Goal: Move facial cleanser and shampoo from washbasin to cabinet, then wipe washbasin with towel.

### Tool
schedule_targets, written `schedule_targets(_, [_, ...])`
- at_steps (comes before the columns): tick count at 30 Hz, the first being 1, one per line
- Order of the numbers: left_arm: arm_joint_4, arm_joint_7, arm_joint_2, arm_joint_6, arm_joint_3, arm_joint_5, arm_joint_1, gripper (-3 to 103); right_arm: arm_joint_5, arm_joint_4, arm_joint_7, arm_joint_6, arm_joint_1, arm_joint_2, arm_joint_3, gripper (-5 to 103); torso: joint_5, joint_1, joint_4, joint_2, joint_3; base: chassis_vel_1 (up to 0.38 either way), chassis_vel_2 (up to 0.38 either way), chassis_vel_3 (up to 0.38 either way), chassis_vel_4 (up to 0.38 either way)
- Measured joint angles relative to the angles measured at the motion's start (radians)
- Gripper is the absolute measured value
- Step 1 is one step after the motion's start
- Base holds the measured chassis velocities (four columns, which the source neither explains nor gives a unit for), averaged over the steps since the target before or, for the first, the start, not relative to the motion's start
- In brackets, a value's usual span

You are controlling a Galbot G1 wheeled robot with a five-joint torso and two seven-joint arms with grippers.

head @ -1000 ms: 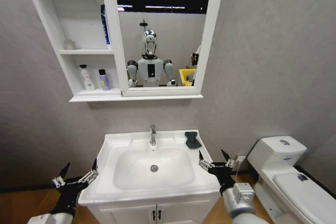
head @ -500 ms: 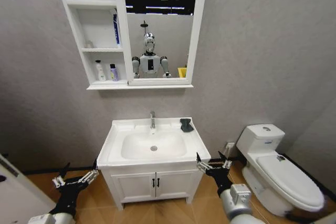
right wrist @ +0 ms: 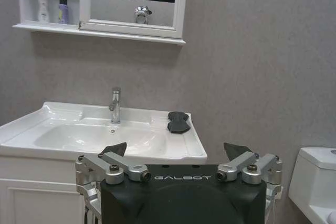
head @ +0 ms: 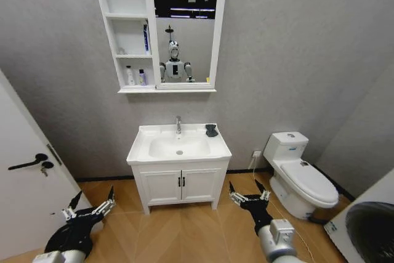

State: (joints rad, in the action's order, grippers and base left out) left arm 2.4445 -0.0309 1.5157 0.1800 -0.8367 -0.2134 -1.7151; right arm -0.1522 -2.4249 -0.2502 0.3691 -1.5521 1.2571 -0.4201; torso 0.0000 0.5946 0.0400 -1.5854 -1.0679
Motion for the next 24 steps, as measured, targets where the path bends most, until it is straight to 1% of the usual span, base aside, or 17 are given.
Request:
schedule_targets(1, [0.000,0.000,0.000,0.000,0.000,0.000,0.000,100,-0.001,0.000,0.004,-0.004,-0.001,-0.001,0.000,100,0.0009,0.000,0.0000,0.000,0.000,0.384,-0.315,-0.344,0.355])
schedule_targets(2, [0.000,0.000,0.000,0.000,0.000,0.000,0.000,100,-0.005,0.002,0.004,-0.013,-0.001,-0.001,0.000,100,-0.0003,-0.001,0.0002,0.000,0.000,0.319,-0.315,-0.228,0.290])
schedule_targets(3, [0.000,0.000,0.000,0.000,0.000,0.000,0.000,100,-0.005,0.002,0.004,-0.013,-0.001,-0.001,0.000,100,-0.0003,-0.001,0.0002,0.000,0.000,0.319,-0.315,-0.228,0.290])
schedule_targets(4, [0.000,0.000,0.000,0.000,0.000,0.000,0.000,100,-0.009,0.008,0.004,-0.019,0.002,-0.002,0.000,100,-0.0002,-0.001,-0.0003,-0.001,0.001,0.201,-0.270,-0.228,0.220])
schedule_targets(5, [0.000,0.000,0.000,0.000,0.000,0.000,0.000,100,-0.009,0.008,0.004,-0.019,0.002,-0.002,0.000,100,-0.0002,-0.001,-0.0003,-0.001,0.001,0.201,-0.270,-0.228,0.220])
schedule_targets(6, [0.000,-0.001,0.000,0.000,0.000,0.000,0.000,100,-0.008,0.017,-0.002,-0.021,0.006,-0.002,0.000,100,-0.0003,-0.001,-0.0008,-0.001,0.000,0.138,-0.046,-0.190,0.135])
schedule_targets(7, [0.000,-0.001,0.000,0.000,0.000,0.000,0.000,100,-0.008,0.017,-0.002,-0.021,0.006,-0.002,0.000,100,-0.0003,-0.001,-0.0008,-0.001,0.000,0.138,-0.046,-0.190,0.135])
schedule_targets(9, [0.000,0.000,0.000,0.000,0.000,0.000,0.000,100,0.000,0.021,-0.012,-0.013,0.007,-0.002,0.000,100,0.0005,-0.001,0.0010,-0.001,0.000,-0.008,-0.068,-0.103,0.073])
schedule_targets(10, [0.000,0.000,0.000,0.000,0.000,0.000,0.000,100,0.000,0.021,-0.012,-0.013,0.007,-0.002,0.000,100,0.0005,-0.001,0.0010,-0.001,0.000,-0.008,-0.062,-0.066,0.011])
schedule_targets(12, [0.000,0.000,0.000,0.000,0.000,0.000,0.000,100,0.002,0.022,-0.013,-0.011,0.007,-0.002,0.000,100,0.0002,0.001,-0.0001,0.000,0.000,-0.054,-0.023,0.061,-0.011])
schedule_targets(15, [0.000,0.000,0.000,0.000,0.000,0.000,0.000,100,0.002,0.023,-0.014,-0.011,0.008,-0.002,0.000,100,0.0001,0.001,-0.0003,0.001,0.000,-0.073,0.055,0.108,-0.034])
schedule_targets(19, [0.000,0.000,0.000,0.000,0.000,0.000,0.000,100,0.002,0.023,-0.014,-0.010,0.008,-0.002,0.000,100,0.0000,0.002,-0.0003,0.001,0.000,-0.048,0.062,0.086,-0.038])
schedule_targets(24, [0.000,0.000,0.000,0.000,0.000,0.000,0.000,100,0.002,0.023,-0.014,-0.010,0.008,-0.002,0.000,100,0.0000,0.000,0.0001,0.000,0.000,0.000,0.000,0.000,0.000])
